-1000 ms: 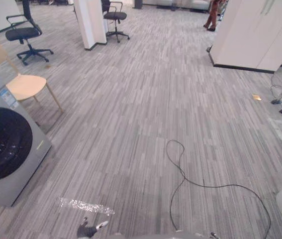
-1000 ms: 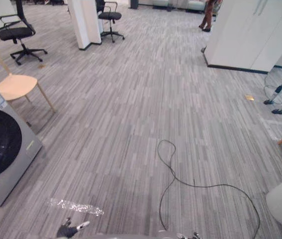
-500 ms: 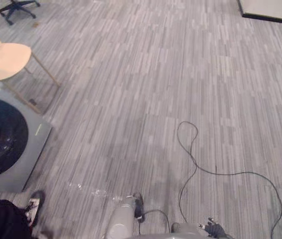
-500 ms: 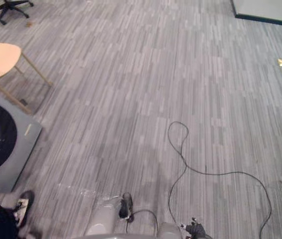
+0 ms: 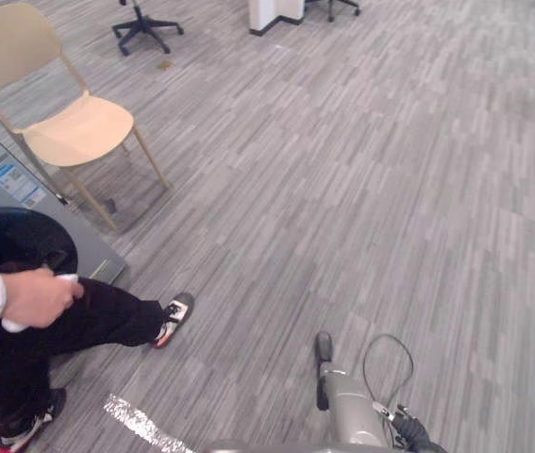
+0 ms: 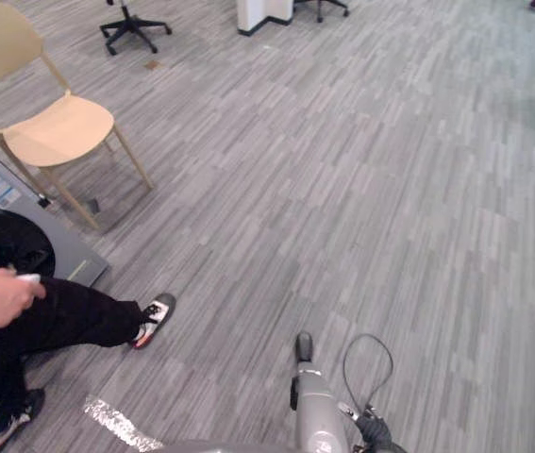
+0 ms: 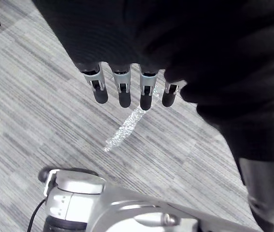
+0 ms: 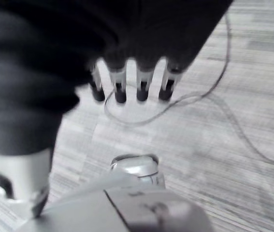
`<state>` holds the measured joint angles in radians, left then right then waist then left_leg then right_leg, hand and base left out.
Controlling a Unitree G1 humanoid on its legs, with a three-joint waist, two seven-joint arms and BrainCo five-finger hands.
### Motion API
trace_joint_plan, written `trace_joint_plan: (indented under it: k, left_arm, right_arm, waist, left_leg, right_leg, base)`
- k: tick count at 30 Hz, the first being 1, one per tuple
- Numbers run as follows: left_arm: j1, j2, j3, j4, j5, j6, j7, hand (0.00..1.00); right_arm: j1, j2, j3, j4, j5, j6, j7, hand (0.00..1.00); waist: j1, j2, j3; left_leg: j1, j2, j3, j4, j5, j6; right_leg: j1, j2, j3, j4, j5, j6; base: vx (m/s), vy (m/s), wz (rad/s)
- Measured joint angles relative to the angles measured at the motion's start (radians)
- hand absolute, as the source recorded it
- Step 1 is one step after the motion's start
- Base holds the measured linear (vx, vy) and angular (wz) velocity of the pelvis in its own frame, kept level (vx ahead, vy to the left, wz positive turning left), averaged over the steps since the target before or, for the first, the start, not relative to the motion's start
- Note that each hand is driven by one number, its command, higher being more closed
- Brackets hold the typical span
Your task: Organize washtable
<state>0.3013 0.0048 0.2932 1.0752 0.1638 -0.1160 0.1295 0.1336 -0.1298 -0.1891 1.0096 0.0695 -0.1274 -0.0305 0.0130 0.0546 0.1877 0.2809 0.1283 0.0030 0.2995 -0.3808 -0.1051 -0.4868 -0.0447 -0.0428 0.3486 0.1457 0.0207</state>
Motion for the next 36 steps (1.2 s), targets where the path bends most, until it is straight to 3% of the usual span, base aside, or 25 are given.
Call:
trace_joint_plan:
  k: [3, 6, 7, 9, 10, 12, 15, 16, 18, 19, 20, 21, 22, 23, 24, 25, 26, 27, 28, 30, 32, 33, 34, 35, 36]
  left_arm:
    - [0.001, -0.003, 0.013, 0.001, 0.007, 0.000, -0.012, 0.00]
    - [0.001, -0.031, 0.063, 0.003, 0.006, 0.002, -0.028, 0.00]
    - [-0.004, -0.030, 0.061, 0.003, 0.005, 0.002, -0.032, 0.00]
    - [-0.002, -0.019, 0.040, 0.003, 0.003, 0.003, -0.043, 0.00]
    - [0.006, -0.005, 0.013, 0.001, 0.002, 0.002, -0.043, 0.00]
    - [0.008, -0.001, -0.003, -0.002, -0.003, 0.002, -0.043, 0.00]
    - [0.038, -0.022, -0.043, -0.002, -0.005, 0.009, -0.056, 0.00]
    - [0.055, -0.037, -0.062, 0.000, -0.018, 0.016, -0.063, 0.00]
    - [0.059, -0.046, -0.069, -0.005, -0.041, 0.020, -0.061, 0.00]
    - [0.055, -0.032, -0.076, -0.005, -0.044, 0.020, -0.067, 0.00]
    - [0.074, -0.011, -0.087, -0.003, -0.043, 0.020, -0.069, 0.00]
    - [0.071, 0.005, -0.084, -0.001, -0.042, 0.022, -0.061, 0.00]
    - [0.067, 0.019, -0.084, -0.002, -0.042, 0.022, -0.059, 0.00]
    - [0.057, 0.060, -0.106, -0.007, -0.033, 0.021, -0.067, 0.00]
    - [0.061, 0.070, -0.130, -0.008, -0.033, 0.022, -0.070, 0.00]
    - [0.060, 0.088, -0.147, -0.007, -0.029, 0.040, -0.048, 0.00]
    - [0.052, 0.094, -0.150, -0.007, -0.026, 0.048, -0.032, 0.00]
    - [0.011, 0.101, -0.175, -0.016, -0.026, 0.051, 0.007, 0.00]
    - [-0.010, 0.106, -0.179, -0.020, -0.024, 0.055, 0.025, 0.00]
    - [-0.074, 0.148, -0.225, -0.023, -0.018, 0.046, 0.031, 0.00]
    - [-0.134, 0.139, -0.241, -0.031, -0.016, 0.028, 0.030, 0.00]
    - [-0.163, 0.132, -0.250, -0.054, -0.015, 0.013, 0.026, 0.00]
    - [-0.177, 0.120, -0.253, -0.057, -0.012, 0.003, 0.024, 0.00]
    - [-0.181, 0.114, -0.252, -0.055, -0.012, -0.001, 0.025, 0.00]
    - [-0.194, 0.088, -0.230, -0.043, -0.012, -0.002, 0.023, 0.00]
  right_arm:
    - [-0.005, 0.001, 0.011, -0.049, -0.002, 0.002, -0.001, 0.00]
    - [-0.009, -0.008, 0.009, -0.039, -0.004, 0.007, -0.002, 0.00]
    - [-0.016, -0.008, 0.004, -0.008, -0.005, 0.008, -0.009, 0.00]
    - [-0.019, -0.001, 0.003, 0.043, -0.007, 0.015, -0.011, 0.00]
    - [-0.018, 0.004, 0.004, 0.071, -0.007, 0.017, -0.010, 0.00]
    - [-0.023, 0.007, 0.004, 0.078, -0.007, 0.017, -0.009, 0.00]
    - [-0.042, 0.003, 0.000, 0.115, -0.031, 0.019, -0.006, 0.00]
    - [-0.041, 0.003, 0.000, 0.115, -0.034, 0.019, -0.005, 0.00]
    - [-0.029, -0.003, 0.001, 0.116, -0.036, 0.018, -0.005, 0.00]
    - [-0.017, -0.002, 0.002, 0.125, -0.041, 0.019, -0.005, 0.00]
    - [-0.006, 0.010, 0.002, 0.148, -0.042, 0.017, -0.003, 0.00]
    - [-0.009, 0.012, -0.003, 0.157, -0.042, 0.017, 0.005, 0.00]
    - [-0.008, 0.018, -0.003, 0.166, -0.042, 0.017, 0.009, 0.00]
    - [-0.002, 0.033, -0.019, 0.177, -0.044, 0.019, 0.013, 0.00]
    - [0.002, 0.041, -0.035, 0.177, -0.042, 0.019, 0.013, 0.00]
    - [0.009, 0.052, -0.070, 0.170, -0.032, 0.017, 0.011, 0.00]
    - [0.010, 0.056, -0.082, 0.160, -0.031, 0.018, 0.011, 0.00]
    - [0.018, 0.056, -0.086, 0.129, -0.030, 0.017, 0.010, 0.00]
    - [0.022, 0.056, -0.086, 0.116, -0.031, 0.016, 0.009, 0.00]
    - [0.021, 0.056, -0.085, 0.093, -0.031, 0.007, 0.007, 0.00]
    - [0.024, 0.055, -0.087, 0.097, -0.032, 0.013, 0.002, 0.00]
    - [0.026, 0.062, -0.088, 0.106, -0.031, 0.021, -0.011, 0.00]
    - [0.024, 0.061, -0.090, 0.111, -0.032, 0.025, -0.016, 0.00]
    - [0.020, 0.060, -0.091, 0.112, -0.032, 0.027, -0.016, 0.00]
    - [0.015, 0.058, -0.109, 0.110, -0.035, 0.028, -0.014, 0.00]
  waist:
    - [0.000, 0.003, -0.008]
    - [-0.001, 0.032, -0.022]
    - [0.003, 0.030, -0.019]
    - [0.006, 0.008, -0.008]
    - [0.010, -0.009, -0.013]
    - [0.018, -0.015, -0.013]
    - [0.035, -0.014, -0.013]
    - [0.034, -0.013, -0.013]
    - [0.051, -0.006, -0.018]
    - [0.064, -0.022, -0.025]
    - [0.065, -0.043, -0.067]
    - [0.059, -0.055, -0.079]
    - [0.056, -0.065, -0.085]
    - [0.043, -0.098, -0.086]
    - [0.036, -0.103, -0.082]
    - [0.017, -0.103, -0.078]
    - [0.011, -0.103, -0.070]
    - [-0.003, -0.087, -0.053]
    - [-0.002, -0.082, -0.052]
    - [-0.048, -0.065, -0.051]
    - [-0.063, -0.065, -0.051]
    - [-0.064, -0.065, -0.049]
    - [-0.073, -0.059, -0.051]
    - [-0.082, -0.058, -0.051]
    - [-0.083, -0.044, -0.052]
  left_leg:
    - [0.008, 0.000, -0.001, 0.097, 0.193, 0.005]
    - [-0.181, 0.066, -0.015, 0.556, 0.543, -0.033]
    - [-0.298, 0.099, 0.012, 0.830, 0.475, 0.024]
    - [-0.428, 0.095, 0.056, 1.030, 0.341, 0.094]
    - [-0.494, 0.079, 0.100, 1.014, 0.288, 0.107]
    - [-0.594, 0.044, 0.142, 0.881, 0.240, 0.116]
    - [-0.666, -0.010, 0.229, 0.296, 0.229, 0.089]
    - [-0.666, -0.026, 0.221, 0.086, 0.264, 0.048]
    - [-0.655, -0.023, 0.201, -0.114, 0.316, -0.020]
    - [-0.658, -0.027, 0.201, -0.085, 0.385, -0.001]
    - [-0.667, -0.049, 0.214, -0.028, 0.420, 0.041]
    - [-0.670, -0.053, 0.229, 0.041, 0.391, 0.125]
    - [-0.663, -0.061, 0.241, 0.070, 0.357, 0.158]
    - [-0.624, -0.088, 0.259, 0.134, 0.258, 0.177]
    - [-0.594, -0.100, 0.261, 0.149, 0.220, 0.189]
    - [-0.517, -0.122, 0.259, 0.154, 0.160, 0.206]
    - [-0.472, -0.132, 0.257, 0.151, 0.134, 0.208]
    - [-0.355, -0.140, 0.257, 0.104, 0.092, 0.209]
    - [-0.308, -0.140, 0.255, 0.075, 0.083, 0.206]
    - [-0.170, -0.138, 0.219, -0.021, 0.062, 0.201]
    - [-0.115, -0.137, 0.188, -0.067, 0.046, 0.187]
    - [-0.060, -0.142, 0.173, -0.114, 0.034, 0.168]
    - [-0.010, -0.138, 0.154, -0.148, 0.030, 0.155]
    - [0.002, -0.133, 0.141, -0.143, 0.029, 0.153]
    - [0.014, -0.103, 0.128, -0.099, 0.030, 0.139]
  right_leg:
    - [-0.017, 0.018, -0.029, 0.198, -0.183, -0.036]
    - [0.095, 0.098, -0.021, 0.208, -0.319, -0.077]
    - [0.165, 0.117, -0.022, 0.193, -0.348, -0.109]
    - [0.304, 0.122, -0.020, 0.136, -0.377, -0.129]
    - [0.387, 0.120, -0.015, 0.076, -0.380, -0.130]
    - [0.460, 0.122, -0.002, 0.005, -0.394, -0.131]
    - [0.553, 0.122, 0.060, -0.076, -0.421, -0.099]
    - [0.595, 0.122, 0.091, -0.096, -0.443, -0.094]
    - [0.644, 0.126, 0.132, -0.125, -0.478, -0.085]
    - [0.675, 0.107, 0.156, -0.131, -0.506, -0.074]
    - [0.678, 0.082, 0.189, -0.083, -0.526, -0.048]
    - [0.612, 0.067, 0.214, 0.103, -0.529, -0.003]
    - [0.575, 0.062, 0.220, 0.210, -0.517, 0.031]
    - [0.484, 0.042, 0.236, 0.464, -0.411, 0.190]
    - [0.461, 0.038, 0.235, 0.550, -0.325, 0.244]
    - [0.423, 0.013, 0.192, 0.699, -0.196, 0.234]
    - [0.399, -0.003, 0.167, 0.764, -0.203, 0.215]
    - [0.325, -0.031, 0.079, 0.839, -0.278, 0.109]
    - [0.288, -0.032, 0.050, 0.832, -0.314, 0.080]
    - [0.146, -0.029, -0.054, 0.647, -0.396, 0.027]
    - [0.098, -0.028, -0.087, 0.347, -0.370, 0.037]
    - [0.089, -0.027, -0.116, 0.063, -0.273, 0.035]
    - [0.084, -0.020, -0.138, -0.057, -0.139, 0.027]
    - [0.086, -0.014, -0.139, -0.071, -0.072, 0.000]
    - [0.101, 0.011, -0.125, -0.047, -0.025, -0.070]
  base:
    - [0.64, -0.342, -0.16]
    - [0.51, -0.233, -0.44]
    - [0.48, -0.170, -0.20]
    - [0.52, -0.169, -0.03]
    - [0.54, -0.144, 0.03]
    - [0.43, -0.077, -0.10]
    - [0.43, 0.037, -0.50]
    - [0.54, 0.119, -0.54]
    - [0.60, 0.192, -0.61]
    - [0.79, 0.249, -0.77]
    - [0.84, 0.274, -0.79]
    - [0.73, 0.226, -0.58]
    - [0.84, 0.308, -0.38]
    - [0.70, 0.243, -0.17]
    - [0.84, 0.262, -0.04]
    - [0.56, 0.156, 0.02]
    - [0.67, 0.176, 0.03]
    - [0.49, 0.131, -0.11]
    - [0.59, 0.149, -0.15]
    - [0.60, 0.108, 0.34]
    - [0.60, 0.017, 0.72]
    - [0.73, -0.043, 0.62]
    - [0.77, -0.072, 0.46]
    - [0.85, -0.140, 0.24]
    - [0.95, -0.177, 0.02]
